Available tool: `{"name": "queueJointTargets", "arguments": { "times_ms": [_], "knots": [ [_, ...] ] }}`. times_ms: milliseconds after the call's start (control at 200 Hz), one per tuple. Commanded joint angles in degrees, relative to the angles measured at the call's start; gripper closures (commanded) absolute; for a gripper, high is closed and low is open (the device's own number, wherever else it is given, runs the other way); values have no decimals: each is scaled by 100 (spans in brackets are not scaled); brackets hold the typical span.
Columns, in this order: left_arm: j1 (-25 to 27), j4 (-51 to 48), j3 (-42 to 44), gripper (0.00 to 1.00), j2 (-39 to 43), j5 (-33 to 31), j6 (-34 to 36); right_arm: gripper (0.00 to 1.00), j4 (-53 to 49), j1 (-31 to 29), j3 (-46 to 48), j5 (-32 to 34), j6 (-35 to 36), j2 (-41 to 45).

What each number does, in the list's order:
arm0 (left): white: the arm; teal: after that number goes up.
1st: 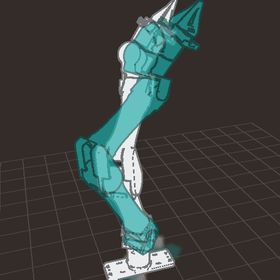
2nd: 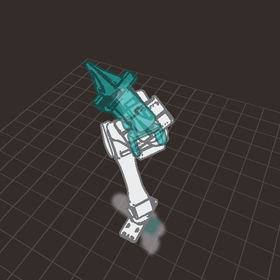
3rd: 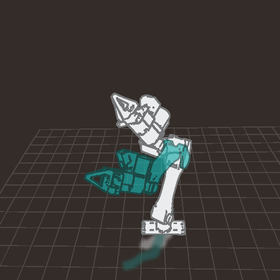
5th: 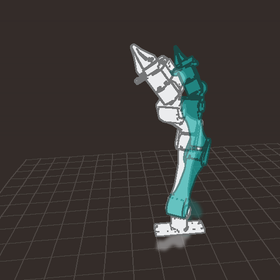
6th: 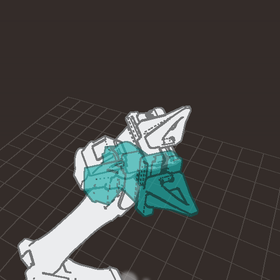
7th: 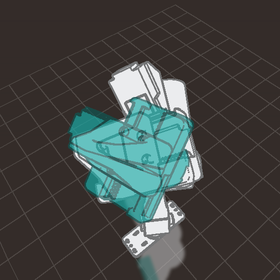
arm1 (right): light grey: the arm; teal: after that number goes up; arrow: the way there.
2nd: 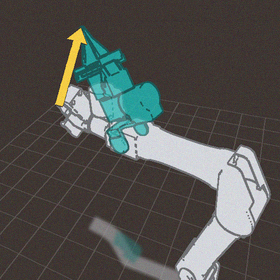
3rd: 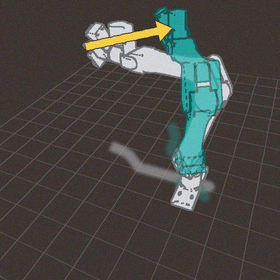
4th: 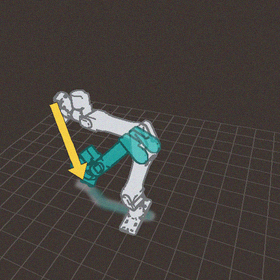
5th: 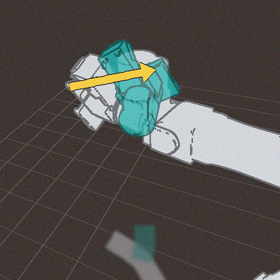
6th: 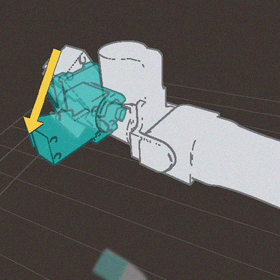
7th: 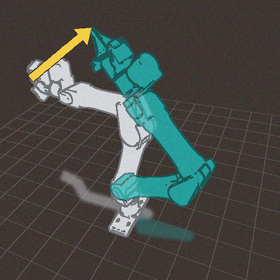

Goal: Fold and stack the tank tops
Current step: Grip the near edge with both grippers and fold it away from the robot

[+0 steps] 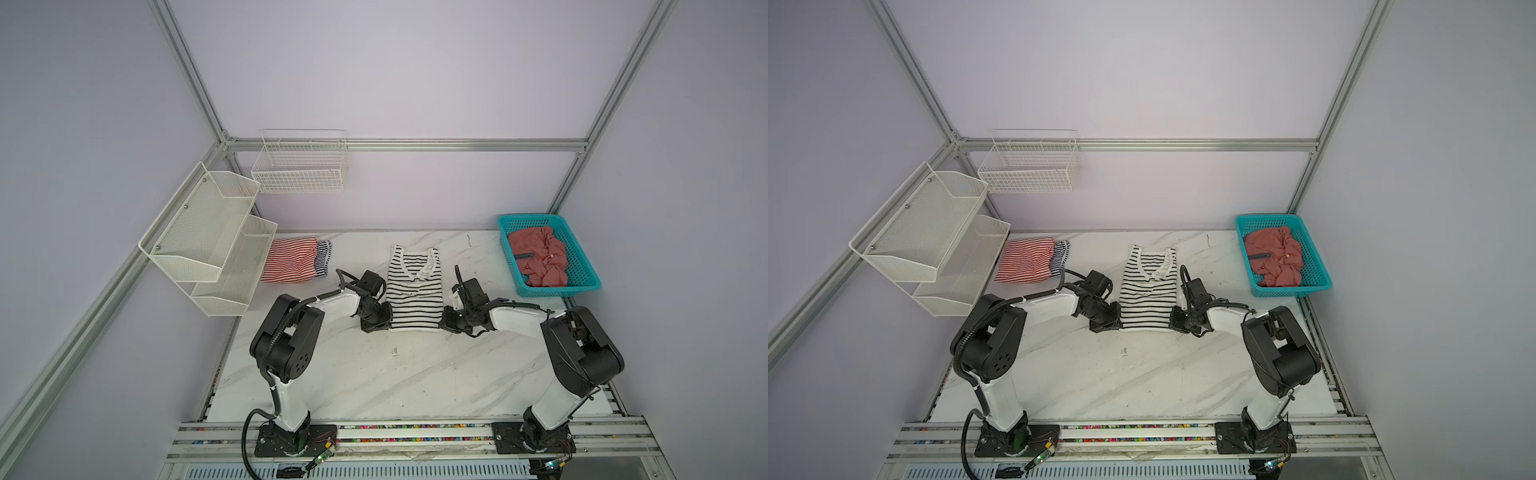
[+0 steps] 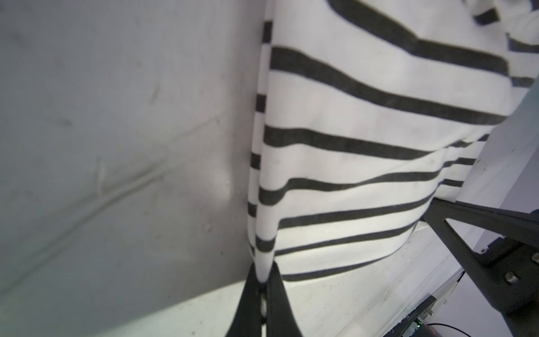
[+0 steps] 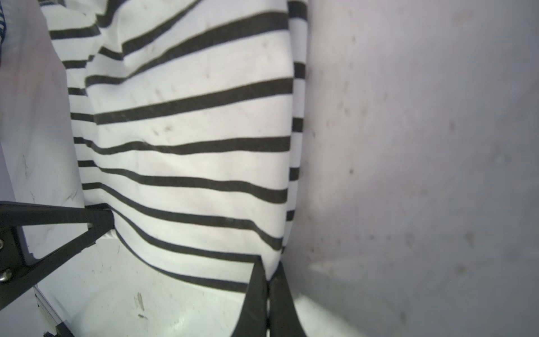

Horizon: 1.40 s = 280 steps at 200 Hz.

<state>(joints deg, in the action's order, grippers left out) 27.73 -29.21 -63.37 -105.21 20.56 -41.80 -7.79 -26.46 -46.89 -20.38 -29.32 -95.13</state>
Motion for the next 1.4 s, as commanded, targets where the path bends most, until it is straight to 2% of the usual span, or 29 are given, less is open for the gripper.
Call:
{"name": "queueJointTargets", "arguments": {
  "times_ms": [0,310,455,565,700,850,1020,1395],
  "knots": [
    [202,-164,505,100,508,-143,-254,100,-265,-198,443,184,-366,508],
    [881,-147,1461,100,2020,-462,-1319,100,-305,-774,1406,262,-1528,2515],
    [1080,-226,1367,100,2784,-524,-1595,100,-596,-1024,1386,329,-1844,3377],
    [1159,-380,1127,100,3085,-607,-1621,100,-976,-1072,1164,505,-1893,3713],
    [1174,-489,760,100,3190,-707,-1514,100,-1232,-1071,899,638,-1846,3681],
    [1176,-737,233,100,2936,-908,-1238,100,-1276,-1072,677,716,-1856,3396],
    [1147,-919,-492,100,2613,-1182,-860,100,-1400,-1072,269,1180,-2010,3192],
    [935,-990,-1514,100,1834,-1143,-422,100,-1363,-780,-490,1528,-1728,2630]
  ]
}}
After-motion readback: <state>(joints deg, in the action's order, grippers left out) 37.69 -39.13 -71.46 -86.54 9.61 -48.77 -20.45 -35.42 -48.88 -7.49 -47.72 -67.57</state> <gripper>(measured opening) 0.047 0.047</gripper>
